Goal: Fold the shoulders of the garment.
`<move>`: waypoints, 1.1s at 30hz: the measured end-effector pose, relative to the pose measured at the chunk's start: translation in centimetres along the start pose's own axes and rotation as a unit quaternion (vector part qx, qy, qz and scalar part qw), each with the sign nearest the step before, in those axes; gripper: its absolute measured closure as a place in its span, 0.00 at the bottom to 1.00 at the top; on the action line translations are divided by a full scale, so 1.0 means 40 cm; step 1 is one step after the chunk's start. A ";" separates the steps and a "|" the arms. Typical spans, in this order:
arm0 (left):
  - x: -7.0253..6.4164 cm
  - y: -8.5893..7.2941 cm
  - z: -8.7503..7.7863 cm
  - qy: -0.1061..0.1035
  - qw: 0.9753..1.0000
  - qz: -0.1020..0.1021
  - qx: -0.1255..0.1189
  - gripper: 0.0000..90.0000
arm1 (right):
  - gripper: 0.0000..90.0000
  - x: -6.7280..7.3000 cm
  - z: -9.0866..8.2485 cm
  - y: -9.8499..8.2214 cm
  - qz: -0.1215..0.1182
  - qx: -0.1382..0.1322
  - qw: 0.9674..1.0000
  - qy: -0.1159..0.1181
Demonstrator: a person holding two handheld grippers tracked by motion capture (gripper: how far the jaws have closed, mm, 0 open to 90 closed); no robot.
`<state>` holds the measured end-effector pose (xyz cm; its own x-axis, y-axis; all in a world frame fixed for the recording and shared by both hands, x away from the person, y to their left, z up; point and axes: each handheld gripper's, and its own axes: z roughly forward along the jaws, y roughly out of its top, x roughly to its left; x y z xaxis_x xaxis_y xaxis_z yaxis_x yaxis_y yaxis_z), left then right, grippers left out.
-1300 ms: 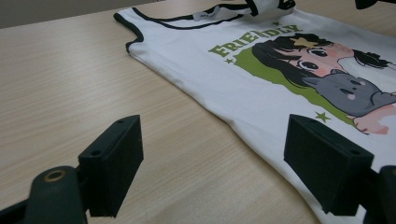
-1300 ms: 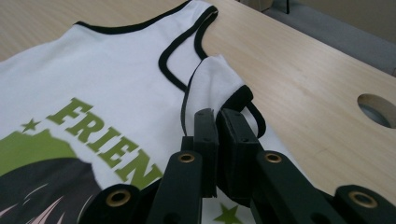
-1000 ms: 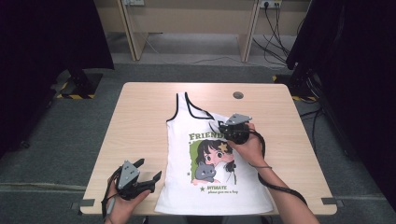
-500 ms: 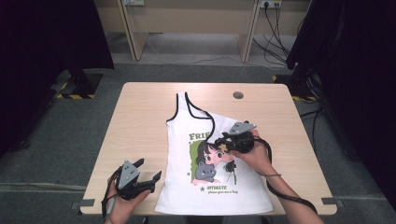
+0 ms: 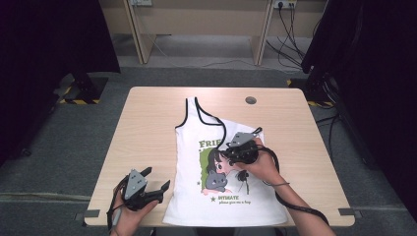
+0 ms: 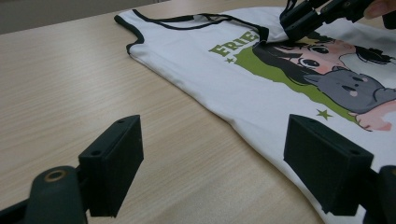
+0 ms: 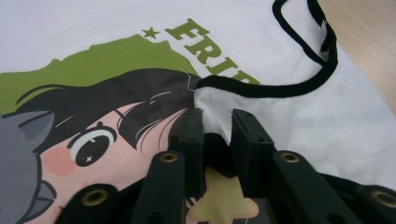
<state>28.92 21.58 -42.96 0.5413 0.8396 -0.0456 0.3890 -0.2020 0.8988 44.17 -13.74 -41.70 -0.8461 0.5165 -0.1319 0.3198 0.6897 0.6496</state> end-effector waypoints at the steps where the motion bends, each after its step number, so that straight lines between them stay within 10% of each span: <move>1: 0.000 0.000 0.000 0.000 1.000 0.000 0.000 0.21 | 0.92 0.000 0.000 0.000 0.000 0.000 1.000 0.000; 21: 0.000 0.000 -0.001 0.000 1.000 0.001 0.000 0.21 | 0.86 0.008 -0.038 -0.030 0.005 -0.013 0.999 0.043; 26: 0.000 0.000 0.000 0.000 1.000 0.002 0.000 0.21 | 0.79 -0.041 -0.063 -0.008 0.098 -0.075 0.991 0.043; 33: 0.000 0.000 -0.001 0.000 1.000 0.002 -0.001 0.21 | 0.75 -0.034 -0.009 -0.008 0.087 -0.012 0.996 0.013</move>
<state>28.89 21.59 -42.95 0.5432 0.8386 -0.0416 0.3857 -0.2052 0.8995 45.08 -14.85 -41.47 -0.7899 0.6133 0.0026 0.4521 0.5793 0.6783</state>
